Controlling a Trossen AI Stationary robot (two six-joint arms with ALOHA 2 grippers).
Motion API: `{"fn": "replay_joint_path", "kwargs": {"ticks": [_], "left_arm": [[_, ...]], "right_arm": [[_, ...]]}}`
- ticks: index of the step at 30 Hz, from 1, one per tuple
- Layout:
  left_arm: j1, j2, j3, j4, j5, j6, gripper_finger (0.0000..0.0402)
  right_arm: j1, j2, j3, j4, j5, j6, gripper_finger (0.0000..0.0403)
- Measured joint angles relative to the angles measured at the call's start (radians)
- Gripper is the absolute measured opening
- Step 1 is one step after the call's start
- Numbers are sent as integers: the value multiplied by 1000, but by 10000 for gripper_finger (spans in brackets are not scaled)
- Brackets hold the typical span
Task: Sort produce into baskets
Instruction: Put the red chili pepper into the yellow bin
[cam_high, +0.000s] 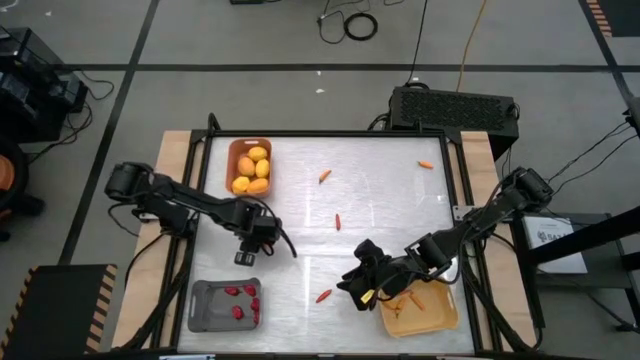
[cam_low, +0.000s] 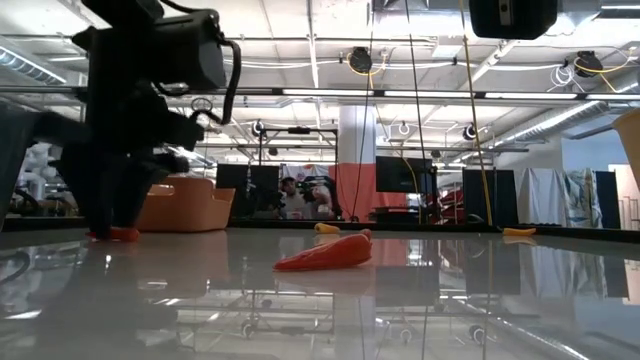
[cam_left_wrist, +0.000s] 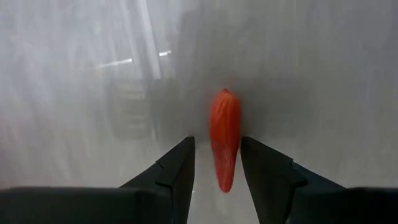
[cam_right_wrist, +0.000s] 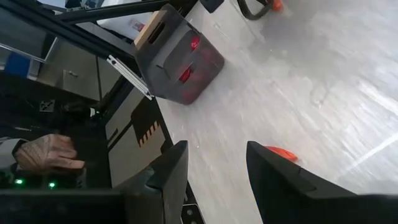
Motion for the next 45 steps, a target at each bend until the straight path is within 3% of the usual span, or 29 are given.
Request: {"fn": "replay_joint_path", "kwargs": {"ticks": [9, 18, 26, 30, 34, 40, 45], "left_arm": [[0, 40, 4, 18, 2, 5, 130], [0, 41, 11, 20, 4, -18, 13], [0, 45, 93, 105, 66, -64, 20], [-1, 46, 150, 245, 196, -82, 19], [-2, 46, 202, 388, 292, -120, 18], [-4, 45, 231, 666, 372, -232, 18], [-15, 45, 236, 789, 375, -265, 18]], "right_arm": [[4, 0, -1, 1, 0, 23, 155], [28, 0, -1, 2, 0, 61, 155], [64, 0, -1, 1, 2, 56, 155], [64, 0, -1, -1, 6, -81, 155], [61, 0, -1, -5, 8, -329, 155], [23, 0, -1, 2, 26, -709, 155], [-20, 0, -1, 24, 76, -847, 155]]}}
